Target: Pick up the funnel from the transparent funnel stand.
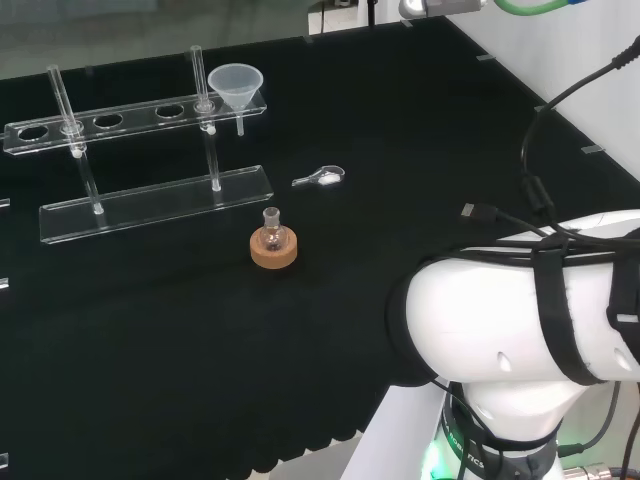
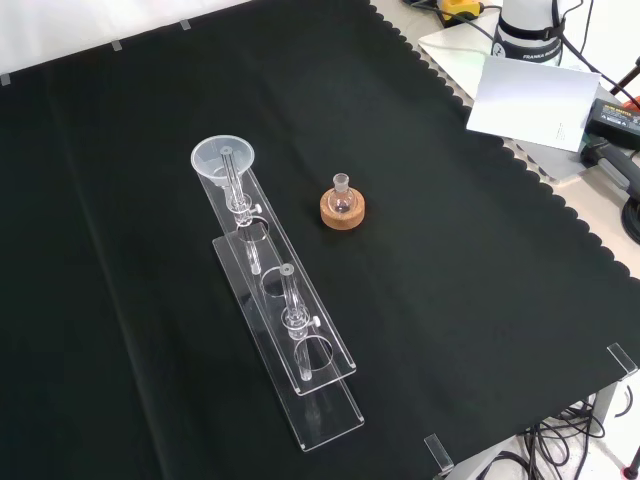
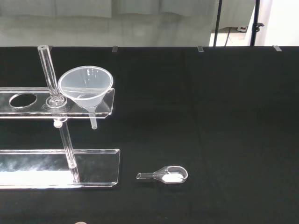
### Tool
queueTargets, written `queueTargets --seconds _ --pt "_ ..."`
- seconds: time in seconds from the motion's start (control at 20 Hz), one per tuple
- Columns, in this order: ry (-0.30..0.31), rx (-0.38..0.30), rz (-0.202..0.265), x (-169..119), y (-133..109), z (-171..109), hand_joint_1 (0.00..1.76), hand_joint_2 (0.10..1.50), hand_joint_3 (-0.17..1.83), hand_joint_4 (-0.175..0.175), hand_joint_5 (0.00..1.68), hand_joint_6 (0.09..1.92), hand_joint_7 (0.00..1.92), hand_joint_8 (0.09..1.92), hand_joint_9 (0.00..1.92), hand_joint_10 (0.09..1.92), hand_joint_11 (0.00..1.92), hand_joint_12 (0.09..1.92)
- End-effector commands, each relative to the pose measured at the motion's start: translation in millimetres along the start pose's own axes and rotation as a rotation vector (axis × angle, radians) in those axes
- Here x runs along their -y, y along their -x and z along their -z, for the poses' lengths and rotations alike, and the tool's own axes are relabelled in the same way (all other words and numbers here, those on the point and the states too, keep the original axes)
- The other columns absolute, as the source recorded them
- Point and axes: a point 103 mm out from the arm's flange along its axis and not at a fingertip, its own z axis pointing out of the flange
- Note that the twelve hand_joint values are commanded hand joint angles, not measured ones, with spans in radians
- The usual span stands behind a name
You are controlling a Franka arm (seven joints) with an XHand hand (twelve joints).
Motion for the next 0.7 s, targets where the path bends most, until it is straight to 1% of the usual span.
queueTargets --seconds 0.05,0.1,0.25,0.3,0.5,0.55,0.6,0.7 --pt "0.014 0.015 0.001 1 -5 0 0.1 1.03 0.51 0.038 0.13 0.15 0.07 0.31 0.24 0.36 0.08 1.26" --pt "0.018 0.013 0.001 1 -11 0 0.05 1.07 0.49 0.043 0.12 0.09 0.03 0.28 0.18 0.4 0.04 1.26" --pt "0.027 0.013 0.002 5 -31 0 0.0 1.11 0.46 0.047 0.11 0.09 0.0 0.25 0.11 0.46 0.0 1.25" --pt "0.028 0.011 -0.001 5 -33 0 0.0 1.12 0.46 0.047 0.11 0.09 0.0 0.24 0.11 0.46 0.0 1.25" --pt "0.027 0.009 -0.016 2 -32 0 0.0 1.12 0.46 0.047 0.11 0.09 0.0 0.24 0.1 0.47 0.0 1.25" --pt "0.023 0.024 -0.044 0 -32 -1 0.0 1.12 0.46 0.047 0.11 0.09 0.0 0.24 0.1 0.47 0.0 1.25" --pt "0.021 0.025 -0.054 -2 -31 -1 0.0 1.12 0.46 0.047 0.11 0.09 0.0 0.24 0.1 0.47 0.0 1.25" --pt "0.025 0.012 -0.059 -6 -29 -5 0.0 1.12 0.46 0.047 0.12 0.09 0.0 0.24 0.1 0.48 0.0 1.25"
